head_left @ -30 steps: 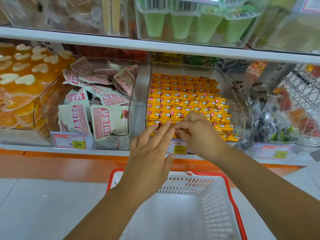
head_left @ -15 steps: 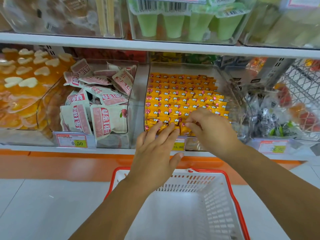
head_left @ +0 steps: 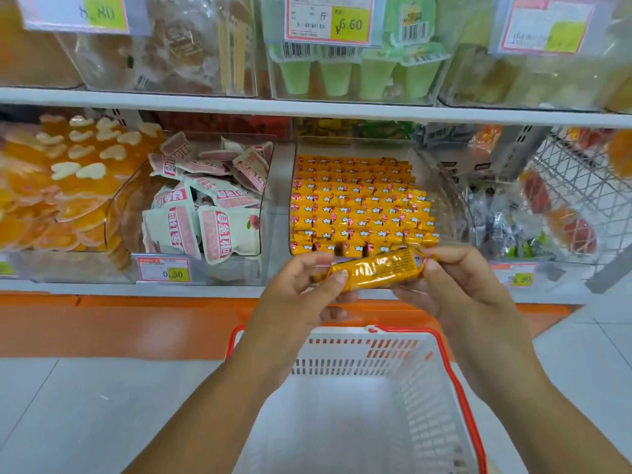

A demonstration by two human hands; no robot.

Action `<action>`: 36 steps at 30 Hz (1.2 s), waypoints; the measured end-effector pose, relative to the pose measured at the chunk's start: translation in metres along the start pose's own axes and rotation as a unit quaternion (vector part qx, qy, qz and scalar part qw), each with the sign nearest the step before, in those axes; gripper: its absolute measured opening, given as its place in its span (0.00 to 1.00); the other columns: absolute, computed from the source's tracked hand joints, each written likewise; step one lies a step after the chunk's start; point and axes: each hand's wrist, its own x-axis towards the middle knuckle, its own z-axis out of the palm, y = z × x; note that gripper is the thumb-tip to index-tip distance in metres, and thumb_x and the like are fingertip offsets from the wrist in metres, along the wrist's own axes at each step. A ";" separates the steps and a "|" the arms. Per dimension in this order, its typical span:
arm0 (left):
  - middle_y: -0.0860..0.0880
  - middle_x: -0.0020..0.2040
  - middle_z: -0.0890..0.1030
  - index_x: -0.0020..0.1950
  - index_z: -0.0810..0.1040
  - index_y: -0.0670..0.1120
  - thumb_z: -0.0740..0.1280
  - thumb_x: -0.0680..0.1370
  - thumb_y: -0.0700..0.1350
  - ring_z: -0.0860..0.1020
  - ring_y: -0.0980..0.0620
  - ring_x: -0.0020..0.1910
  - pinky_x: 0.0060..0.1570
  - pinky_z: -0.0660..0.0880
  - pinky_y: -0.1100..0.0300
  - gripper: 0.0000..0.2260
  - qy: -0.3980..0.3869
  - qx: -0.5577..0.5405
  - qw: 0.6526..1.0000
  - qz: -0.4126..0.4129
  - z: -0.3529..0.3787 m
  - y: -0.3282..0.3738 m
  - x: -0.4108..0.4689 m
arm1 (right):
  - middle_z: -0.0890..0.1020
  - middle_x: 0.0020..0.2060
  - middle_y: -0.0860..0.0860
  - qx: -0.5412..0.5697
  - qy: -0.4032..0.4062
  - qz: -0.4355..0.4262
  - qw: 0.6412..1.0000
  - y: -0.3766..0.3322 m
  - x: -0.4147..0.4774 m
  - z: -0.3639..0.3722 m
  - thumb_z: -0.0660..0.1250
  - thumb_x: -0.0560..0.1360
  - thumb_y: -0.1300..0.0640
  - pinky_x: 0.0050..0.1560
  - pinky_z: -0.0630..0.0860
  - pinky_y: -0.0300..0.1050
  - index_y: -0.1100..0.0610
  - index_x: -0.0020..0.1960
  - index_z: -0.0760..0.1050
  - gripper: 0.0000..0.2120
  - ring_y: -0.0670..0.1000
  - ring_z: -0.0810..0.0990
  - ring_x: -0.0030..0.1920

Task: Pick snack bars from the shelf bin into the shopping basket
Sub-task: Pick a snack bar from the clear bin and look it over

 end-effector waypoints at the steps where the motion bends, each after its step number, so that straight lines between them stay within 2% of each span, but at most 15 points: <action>1: 0.50 0.53 0.85 0.57 0.78 0.51 0.71 0.76 0.44 0.85 0.48 0.47 0.46 0.81 0.52 0.11 0.020 -0.001 1.000 -0.001 -0.005 -0.002 -0.003 | 0.85 0.47 0.57 0.015 -0.021 0.036 0.999 0.004 -0.002 -0.001 0.73 0.65 0.42 0.48 0.82 0.50 0.47 0.43 0.80 0.11 0.60 0.85 0.48; 3: 0.50 0.53 0.85 0.54 0.79 0.50 0.73 0.74 0.44 0.86 0.49 0.46 0.48 0.81 0.49 0.10 0.049 0.025 0.998 0.003 -0.014 -0.005 -0.009 | 0.85 0.46 0.59 0.015 -0.059 0.086 0.994 0.010 -0.003 -0.001 0.80 0.56 0.37 0.42 0.82 0.48 0.48 0.44 0.80 0.23 0.62 0.86 0.45; 4: 0.51 0.52 0.85 0.52 0.79 0.50 0.74 0.73 0.44 0.86 0.49 0.45 0.47 0.82 0.51 0.10 0.055 0.033 0.998 0.004 -0.018 -0.006 -0.012 | 0.85 0.46 0.58 0.007 -0.068 0.095 0.993 0.013 -0.003 -0.001 0.82 0.53 0.38 0.42 0.82 0.47 0.49 0.43 0.79 0.25 0.62 0.86 0.44; 7: 0.51 0.50 0.86 0.49 0.82 0.51 0.75 0.69 0.46 0.85 0.48 0.44 0.43 0.81 0.56 0.10 0.047 0.015 0.999 0.007 -0.030 -0.005 -0.020 | 0.85 0.46 0.58 0.036 -0.103 0.111 0.988 0.013 0.002 0.000 0.82 0.57 0.48 0.47 0.82 0.47 0.53 0.45 0.78 0.21 0.60 0.86 0.45; 10: 0.48 0.47 0.86 0.47 0.85 0.49 0.73 0.64 0.45 0.84 0.49 0.40 0.40 0.80 0.62 0.13 0.030 -0.039 0.999 0.019 -0.041 -0.002 -0.022 | 0.86 0.45 0.58 0.099 -0.123 0.155 0.975 0.008 0.005 0.000 0.74 0.59 0.58 0.42 0.82 0.42 0.59 0.47 0.76 0.18 0.58 0.86 0.44; 15: 0.45 0.50 0.86 0.51 0.86 0.50 0.69 0.68 0.44 0.85 0.46 0.48 0.44 0.81 0.62 0.13 0.000 -0.036 0.999 0.031 -0.049 0.002 -0.018 | 0.85 0.48 0.62 0.106 -0.120 0.185 0.970 0.003 0.010 -0.001 0.72 0.62 0.58 0.42 0.83 0.42 0.62 0.51 0.77 0.19 0.59 0.86 0.46; 20: 0.47 0.54 0.85 0.59 0.82 0.49 0.66 0.72 0.45 0.84 0.46 0.53 0.48 0.81 0.60 0.16 -0.029 -0.009 0.999 0.027 -0.049 0.002 -0.015 | 0.86 0.49 0.60 0.111 -0.118 0.206 0.965 0.005 0.015 -0.001 0.64 0.71 0.62 0.42 0.82 0.40 0.65 0.55 0.76 0.14 0.57 0.86 0.47; 24: 0.49 0.57 0.85 0.59 0.83 0.53 0.69 0.70 0.47 0.83 0.48 0.57 0.56 0.80 0.56 0.18 -0.058 0.002 0.998 0.017 -0.051 0.003 -0.014 | 0.85 0.49 0.61 0.133 -0.122 0.223 0.958 0.007 0.018 -0.001 0.64 0.72 0.65 0.45 0.82 0.42 0.64 0.56 0.78 0.13 0.59 0.85 0.51; 26: 0.49 0.56 0.85 0.58 0.84 0.54 0.70 0.69 0.46 0.83 0.49 0.56 0.55 0.80 0.56 0.18 -0.059 0.009 0.998 0.017 -0.052 0.003 -0.014 | 0.85 0.47 0.60 0.147 -0.126 0.228 0.954 0.007 0.019 -0.003 0.63 0.70 0.68 0.47 0.83 0.43 0.63 0.54 0.78 0.13 0.60 0.85 0.52; 29: 0.46 0.50 0.86 0.53 0.85 0.52 0.68 0.72 0.45 0.85 0.48 0.51 0.44 0.81 0.60 0.12 -0.015 0.012 0.999 0.037 -0.051 0.001 -0.012 | 0.84 0.52 0.63 0.110 -0.112 0.221 0.963 0.012 0.019 -0.002 0.67 0.70 0.65 0.48 0.83 0.44 0.68 0.58 0.74 0.17 0.60 0.85 0.52; 31: 0.47 0.49 0.86 0.46 0.87 0.51 0.70 0.68 0.50 0.85 0.48 0.49 0.47 0.80 0.56 0.11 0.018 0.008 0.999 0.037 -0.048 -0.001 -0.011 | 0.83 0.47 0.61 0.096 -0.082 0.199 0.972 0.015 0.019 -0.001 0.72 0.65 0.59 0.45 0.83 0.43 0.66 0.51 0.77 0.17 0.57 0.86 0.47; 33: 0.47 0.48 0.86 0.41 0.85 0.49 0.71 0.66 0.51 0.85 0.48 0.49 0.52 0.79 0.53 0.09 0.035 -0.017 0.999 0.035 -0.043 -0.002 -0.010 | 0.82 0.38 0.56 0.098 -0.066 0.173 0.978 0.015 0.019 0.001 0.73 0.60 0.56 0.44 0.82 0.42 0.61 0.39 0.79 0.10 0.52 0.85 0.42; 34: 0.46 0.47 0.86 0.39 0.83 0.48 0.71 0.67 0.49 0.85 0.48 0.48 0.52 0.80 0.54 0.06 0.045 -0.036 0.998 0.037 -0.040 -0.003 -0.009 | 0.81 0.36 0.53 0.104 -0.065 0.163 0.979 0.015 0.019 0.001 0.73 0.60 0.56 0.45 0.82 0.42 0.59 0.35 0.78 0.08 0.50 0.84 0.41; 36: 0.46 0.43 0.85 0.44 0.79 0.47 0.70 0.68 0.47 0.85 0.47 0.44 0.47 0.81 0.55 0.07 0.076 -0.061 0.994 0.044 -0.035 -0.002 -0.010 | 0.81 0.34 0.52 0.108 -0.056 0.143 0.982 0.015 0.019 0.002 0.73 0.60 0.55 0.46 0.83 0.44 0.59 0.36 0.76 0.09 0.51 0.85 0.39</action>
